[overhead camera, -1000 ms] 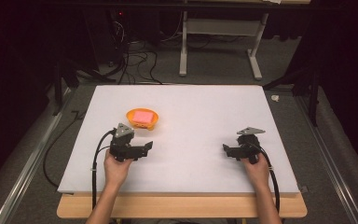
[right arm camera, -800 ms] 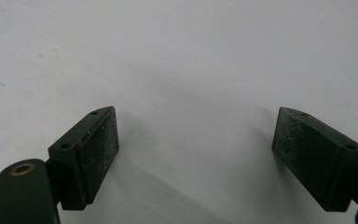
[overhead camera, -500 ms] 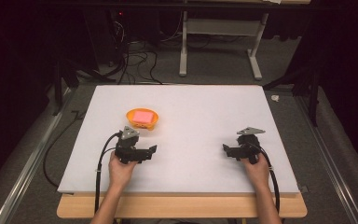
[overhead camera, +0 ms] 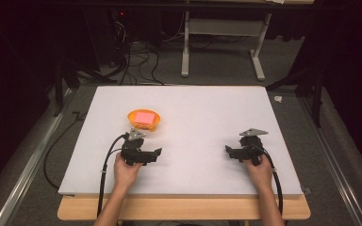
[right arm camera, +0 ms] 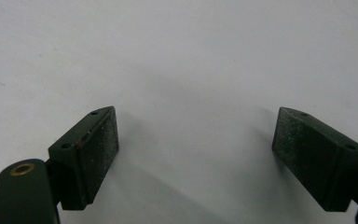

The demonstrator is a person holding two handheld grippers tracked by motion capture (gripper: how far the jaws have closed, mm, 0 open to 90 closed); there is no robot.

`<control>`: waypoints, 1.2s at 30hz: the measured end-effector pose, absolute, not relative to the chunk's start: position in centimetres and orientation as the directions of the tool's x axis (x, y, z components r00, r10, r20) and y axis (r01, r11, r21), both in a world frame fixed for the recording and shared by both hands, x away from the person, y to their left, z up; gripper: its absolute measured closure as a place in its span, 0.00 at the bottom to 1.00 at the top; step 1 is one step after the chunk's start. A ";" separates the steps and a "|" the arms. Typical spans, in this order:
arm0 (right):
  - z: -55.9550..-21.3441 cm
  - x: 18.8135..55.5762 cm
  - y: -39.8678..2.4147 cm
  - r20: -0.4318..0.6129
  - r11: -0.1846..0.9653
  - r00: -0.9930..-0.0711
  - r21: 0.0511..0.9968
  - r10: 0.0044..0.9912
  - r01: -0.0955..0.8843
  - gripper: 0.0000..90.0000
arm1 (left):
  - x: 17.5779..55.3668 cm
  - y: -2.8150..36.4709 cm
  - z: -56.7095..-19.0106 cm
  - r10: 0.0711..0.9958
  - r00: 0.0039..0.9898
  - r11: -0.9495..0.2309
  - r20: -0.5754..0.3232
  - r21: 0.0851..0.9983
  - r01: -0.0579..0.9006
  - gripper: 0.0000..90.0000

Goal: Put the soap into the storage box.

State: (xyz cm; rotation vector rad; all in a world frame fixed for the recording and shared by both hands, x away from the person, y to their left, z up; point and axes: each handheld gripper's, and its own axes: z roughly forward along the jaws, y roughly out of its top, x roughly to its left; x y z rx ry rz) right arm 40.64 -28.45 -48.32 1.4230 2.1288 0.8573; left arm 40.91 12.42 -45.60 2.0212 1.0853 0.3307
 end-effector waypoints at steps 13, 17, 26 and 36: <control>-48.3 40.6 -28.4 -0.018 0.279 -0.375 0.701 0.927 0.656 0.17 | 41.5 11.5 -46.9 0.791 0.601 -0.343 -0.118 0.727 0.595 0.17; -48.3 40.6 -28.4 -0.018 0.279 -0.375 0.701 0.927 0.656 0.17 | 41.7 11.4 -47.2 0.794 0.599 -0.354 -0.103 0.723 0.593 0.17; -48.3 40.6 -28.4 -0.018 0.279 -0.375 0.701 0.927 0.656 0.17 | 42.2 10.7 -48.2 0.797 0.601 -0.394 -0.058 0.704 0.590 0.17; -48.3 40.6 -28.4 -0.019 0.279 -0.375 0.702 0.927 0.656 0.17 | 41.8 10.2 -48.7 0.804 0.595 -0.401 -0.015 0.725 0.560 0.16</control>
